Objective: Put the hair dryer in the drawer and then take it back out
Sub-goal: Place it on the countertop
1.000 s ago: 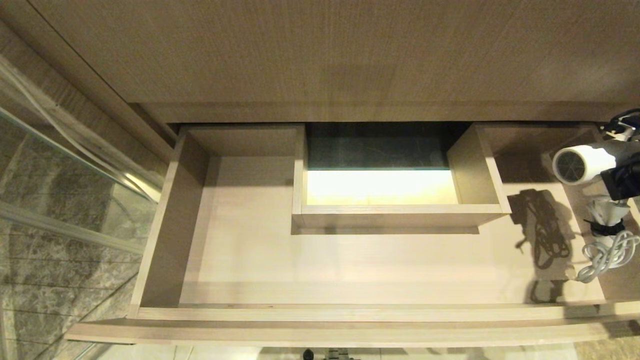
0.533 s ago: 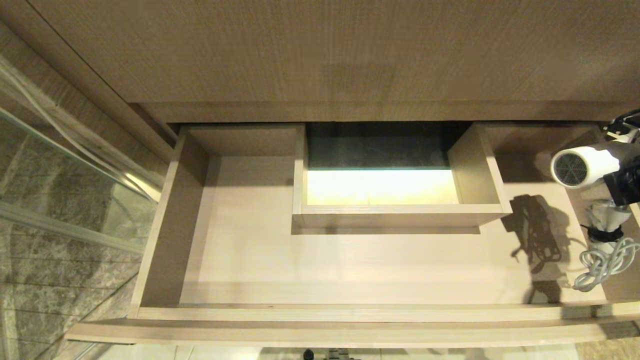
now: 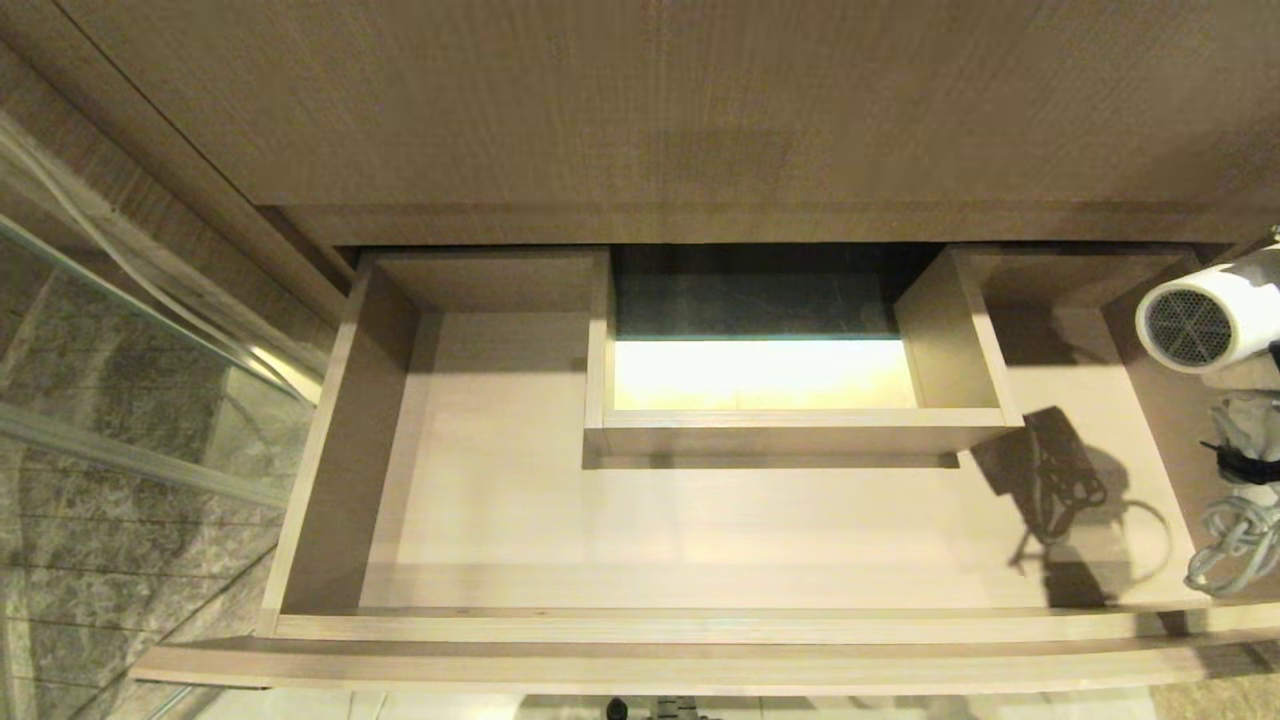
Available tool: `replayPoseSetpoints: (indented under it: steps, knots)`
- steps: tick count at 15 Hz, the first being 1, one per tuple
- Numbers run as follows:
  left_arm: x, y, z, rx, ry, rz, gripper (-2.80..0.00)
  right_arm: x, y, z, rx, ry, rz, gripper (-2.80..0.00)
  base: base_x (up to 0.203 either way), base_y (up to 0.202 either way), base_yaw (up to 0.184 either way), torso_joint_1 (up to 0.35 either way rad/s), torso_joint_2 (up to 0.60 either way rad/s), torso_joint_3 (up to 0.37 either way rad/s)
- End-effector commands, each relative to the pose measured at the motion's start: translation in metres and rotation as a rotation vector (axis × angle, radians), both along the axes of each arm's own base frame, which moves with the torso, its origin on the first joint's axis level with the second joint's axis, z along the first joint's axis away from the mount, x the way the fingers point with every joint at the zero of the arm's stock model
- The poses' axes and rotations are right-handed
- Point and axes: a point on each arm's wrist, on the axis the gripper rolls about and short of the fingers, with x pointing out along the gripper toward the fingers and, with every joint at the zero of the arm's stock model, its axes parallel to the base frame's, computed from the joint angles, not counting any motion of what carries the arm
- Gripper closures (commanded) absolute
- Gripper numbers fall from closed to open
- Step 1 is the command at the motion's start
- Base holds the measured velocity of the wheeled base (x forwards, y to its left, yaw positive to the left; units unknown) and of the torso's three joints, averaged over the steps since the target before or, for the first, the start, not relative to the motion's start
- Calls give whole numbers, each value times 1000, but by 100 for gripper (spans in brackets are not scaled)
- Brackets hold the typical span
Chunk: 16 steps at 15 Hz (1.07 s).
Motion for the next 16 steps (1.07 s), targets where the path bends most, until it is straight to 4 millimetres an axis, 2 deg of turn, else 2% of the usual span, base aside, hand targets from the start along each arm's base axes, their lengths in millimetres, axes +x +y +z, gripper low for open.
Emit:
replayPoseSetpoints:
  steps: [1, 4, 7, 10, 12, 16]
  knots:
    - [0, 0, 0, 0, -1, 0, 0, -24, 11, 15, -28, -52, 7, 0, 0, 0, 0, 0, 0, 0]
    - [0, 0, 0, 0, 0, 0, 0, -59, 25, 22, -34, -61, 8, 0, 0, 0, 0, 0, 0, 0]
    - [0, 0, 0, 0, 0, 1, 0, -82, 34, 22, -41, -76, 2, 0, 0, 0, 0, 0, 0, 0]
    - [0, 0, 0, 0, 0, 0, 0, -100, 42, 26, -62, -118, -3, 0, 0, 0, 0, 0, 0, 0]
    - [0, 0, 0, 0, -1, 1, 0, -105, 44, 29, -72, -155, 8, 0, 0, 0, 0, 0, 0, 0]
    - [0, 0, 0, 0, 0, 1, 0, -125, 56, 40, -50, -275, 124, 0, 0, 0, 0, 0, 0, 0]
